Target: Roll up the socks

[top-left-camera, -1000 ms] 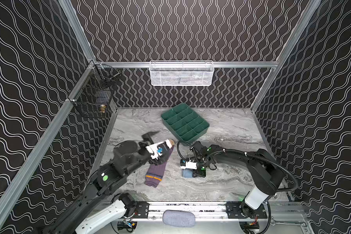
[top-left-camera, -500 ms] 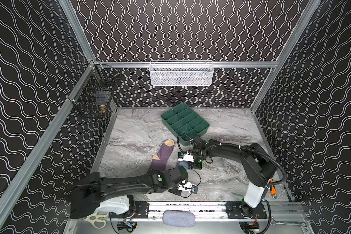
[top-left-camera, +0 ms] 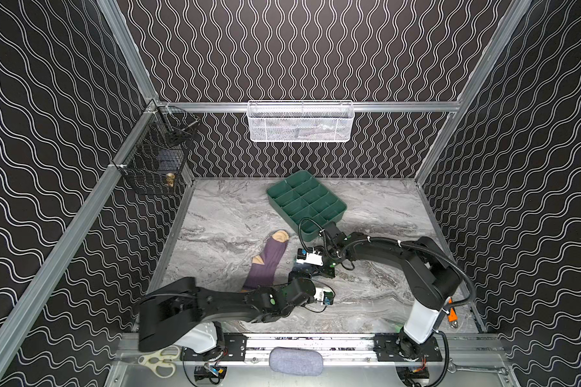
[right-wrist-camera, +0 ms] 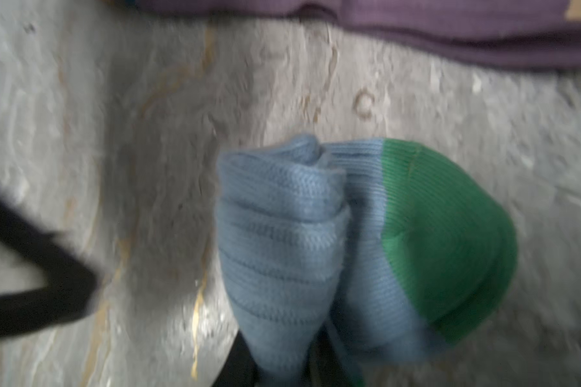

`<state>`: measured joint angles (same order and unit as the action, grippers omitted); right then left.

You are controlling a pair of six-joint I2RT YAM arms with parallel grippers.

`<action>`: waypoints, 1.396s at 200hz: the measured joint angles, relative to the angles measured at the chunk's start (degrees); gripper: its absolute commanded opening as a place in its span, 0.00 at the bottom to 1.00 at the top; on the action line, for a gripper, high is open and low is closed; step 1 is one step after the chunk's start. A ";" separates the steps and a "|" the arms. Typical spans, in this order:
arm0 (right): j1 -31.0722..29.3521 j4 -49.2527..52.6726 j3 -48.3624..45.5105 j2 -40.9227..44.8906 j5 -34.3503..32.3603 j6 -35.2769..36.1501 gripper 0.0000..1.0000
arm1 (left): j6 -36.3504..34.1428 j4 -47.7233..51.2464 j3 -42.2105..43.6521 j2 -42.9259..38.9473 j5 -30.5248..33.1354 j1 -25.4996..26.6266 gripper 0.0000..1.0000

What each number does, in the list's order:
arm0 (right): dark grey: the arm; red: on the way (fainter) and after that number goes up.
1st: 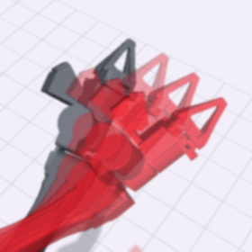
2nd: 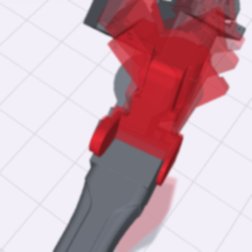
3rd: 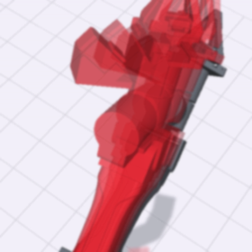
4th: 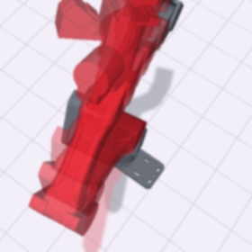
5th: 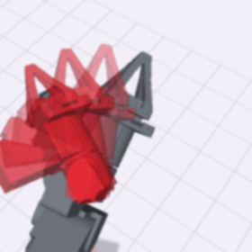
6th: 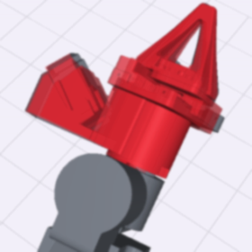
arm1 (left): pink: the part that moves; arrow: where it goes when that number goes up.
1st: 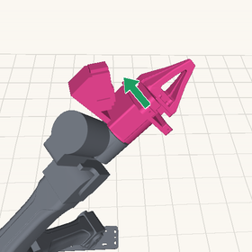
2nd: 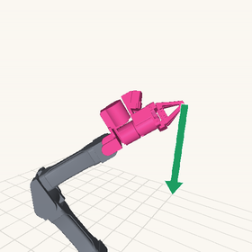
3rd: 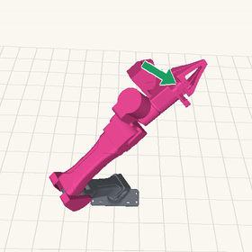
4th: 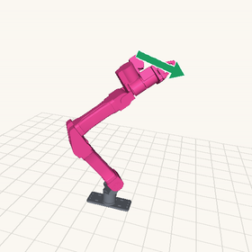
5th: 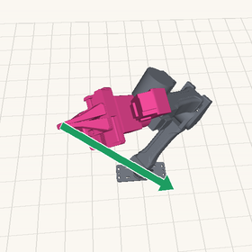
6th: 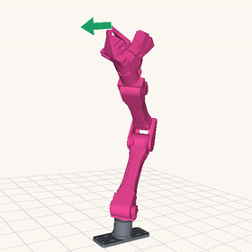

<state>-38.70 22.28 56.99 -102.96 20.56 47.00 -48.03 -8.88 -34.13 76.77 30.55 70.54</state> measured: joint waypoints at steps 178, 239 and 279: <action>-5.22 24.09 4.17 0.50 -23.06 -13.03 0.00 | 2.69 2.38 2.43 1.53 -2.49 9.97 0.72; -5.25 28.76 1.64 1.31 -3.67 -14.25 0.00 | 1.33 -5.20 3.39 4.26 -2.05 10.03 0.71; -4.76 33.66 0.92 -1.01 4.22 -14.62 0.00 | 1.29 -6.03 3.39 7.08 -2.86 10.05 0.68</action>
<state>-43.46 55.94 57.91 -103.96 24.77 32.38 -46.74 -14.92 -30.74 83.85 27.68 80.60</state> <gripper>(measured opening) 0.176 0.697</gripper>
